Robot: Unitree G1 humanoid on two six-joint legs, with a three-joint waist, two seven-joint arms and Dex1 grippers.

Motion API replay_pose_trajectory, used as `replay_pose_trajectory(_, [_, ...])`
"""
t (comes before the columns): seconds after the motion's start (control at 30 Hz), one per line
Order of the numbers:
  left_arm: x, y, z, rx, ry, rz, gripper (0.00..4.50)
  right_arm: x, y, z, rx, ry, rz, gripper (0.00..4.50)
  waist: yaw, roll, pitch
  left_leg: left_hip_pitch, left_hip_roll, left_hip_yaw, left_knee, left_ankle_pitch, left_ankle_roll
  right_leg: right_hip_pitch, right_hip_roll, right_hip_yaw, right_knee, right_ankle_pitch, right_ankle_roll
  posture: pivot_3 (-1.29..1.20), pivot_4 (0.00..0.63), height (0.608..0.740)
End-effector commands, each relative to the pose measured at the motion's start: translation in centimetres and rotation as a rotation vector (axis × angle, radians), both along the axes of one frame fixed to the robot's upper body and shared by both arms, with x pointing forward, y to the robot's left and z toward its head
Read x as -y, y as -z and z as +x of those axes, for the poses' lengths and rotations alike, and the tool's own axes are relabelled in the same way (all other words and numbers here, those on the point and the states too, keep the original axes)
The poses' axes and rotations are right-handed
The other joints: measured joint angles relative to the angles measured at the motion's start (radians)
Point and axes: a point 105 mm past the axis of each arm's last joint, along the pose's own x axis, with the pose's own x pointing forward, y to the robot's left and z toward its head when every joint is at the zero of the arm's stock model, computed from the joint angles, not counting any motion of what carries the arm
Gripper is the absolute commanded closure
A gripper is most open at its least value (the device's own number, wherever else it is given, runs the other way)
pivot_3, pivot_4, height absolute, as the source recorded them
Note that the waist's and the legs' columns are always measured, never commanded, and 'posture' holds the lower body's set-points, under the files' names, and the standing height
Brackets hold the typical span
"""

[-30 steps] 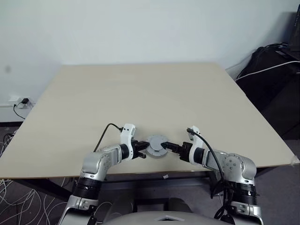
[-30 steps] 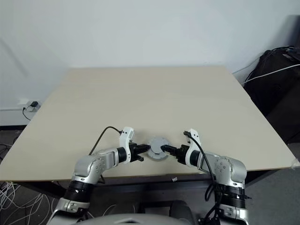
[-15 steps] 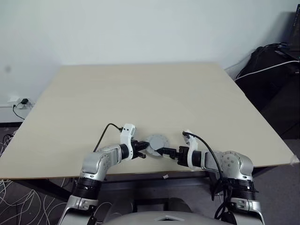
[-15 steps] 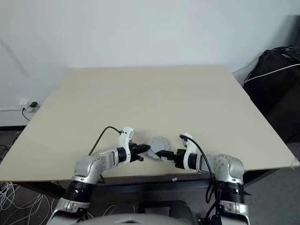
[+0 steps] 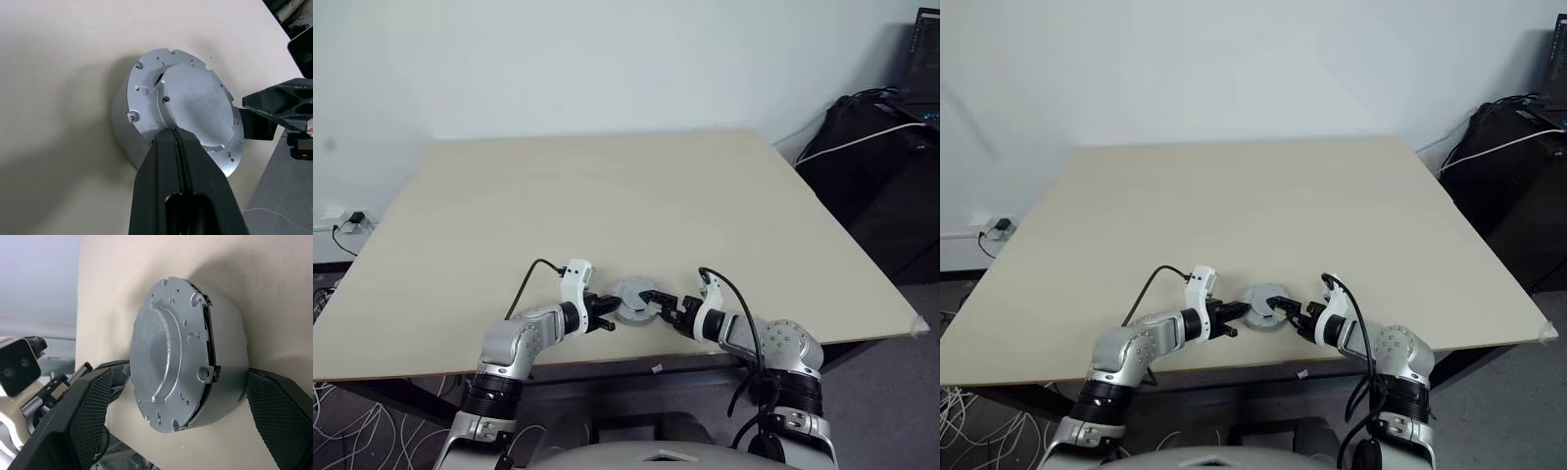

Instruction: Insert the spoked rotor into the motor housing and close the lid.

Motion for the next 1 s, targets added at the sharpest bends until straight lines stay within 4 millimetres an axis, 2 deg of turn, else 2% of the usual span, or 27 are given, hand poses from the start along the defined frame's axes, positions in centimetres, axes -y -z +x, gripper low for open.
replay_pose_trajectory(0.03, [1.1, 0.4, -0.7, -0.030, 0.043, -0.009, 4.50, -1.9, -2.0, 0.1, 0.056, -0.053, 0.114, 0.02, 0.000, 0.000, 0.000, 0.000, 0.000, 0.000, 0.000, 0.000, 0.000, 0.000, 0.000, 0.000, 0.000, 0.000, 0.000, 0.00, 0.000, 0.740])
replay_pose_trajectory(0.2, [1.0, 0.3, -0.7, -0.027, 0.038, -0.012, 4.50, -3.6, -5.0, -0.7, 0.104, -0.153, 0.299, 0.02, -0.003, 0.002, 0.001, 0.000, 0.000, 0.000, 0.000, 0.000, 0.000, -0.001, 0.000, 0.000, 0.000, 0.000, -0.001, 0.00, 0.000, 0.740])
replay_pose_trajectory(0.33, [1.0, 0.3, -0.7, -0.028, 0.034, -0.015, 4.50, -4.3, -6.0, -1.1, 0.119, -0.188, 0.365, 0.02, -0.003, 0.003, 0.001, -0.001, 0.000, 0.000, -0.001, 0.000, 0.000, -0.001, 0.000, 0.000, 0.000, -0.001, -0.001, 0.00, 0.000, 0.740])
replay_pose_trajectory(0.63, [1.0, 0.3, -0.6, -0.027, 0.031, -0.021, 4.50, -3.8, -3.7, 0.4, 0.094, -0.073, 0.139, 0.02, -0.010, 0.004, 0.002, -0.001, 0.000, 0.000, -0.002, 0.000, 0.000, -0.002, -0.001, 0.000, 0.000, -0.001, -0.001, 0.00, 0.000, 0.740])
replay_pose_trajectory(0.9, [1.1, 0.3, -0.6, -0.025, 0.035, -0.022, 4.50, -2.8, -3.2, 1.0, 0.106, -0.002, 0.088, 0.02, -0.011, 0.004, 0.002, -0.001, 0.000, 0.000, -0.002, 0.000, 0.000, -0.002, 0.000, 0.000, 0.000, -0.001, -0.001, 0.00, 0.000, 0.740])
replay_pose_trajectory(1.0, [1.1, 0.3, -0.7, -0.024, 0.036, -0.023, 4.50, -2.8, -3.3, 0.9, 0.111, -0.005, 0.099, 0.62, -0.010, 0.004, 0.003, -0.001, 0.000, 0.000, -0.002, 0.000, 0.000, -0.002, 0.000, 0.000, 0.000, -0.001, -0.001, 0.00, 0.000, 0.740])
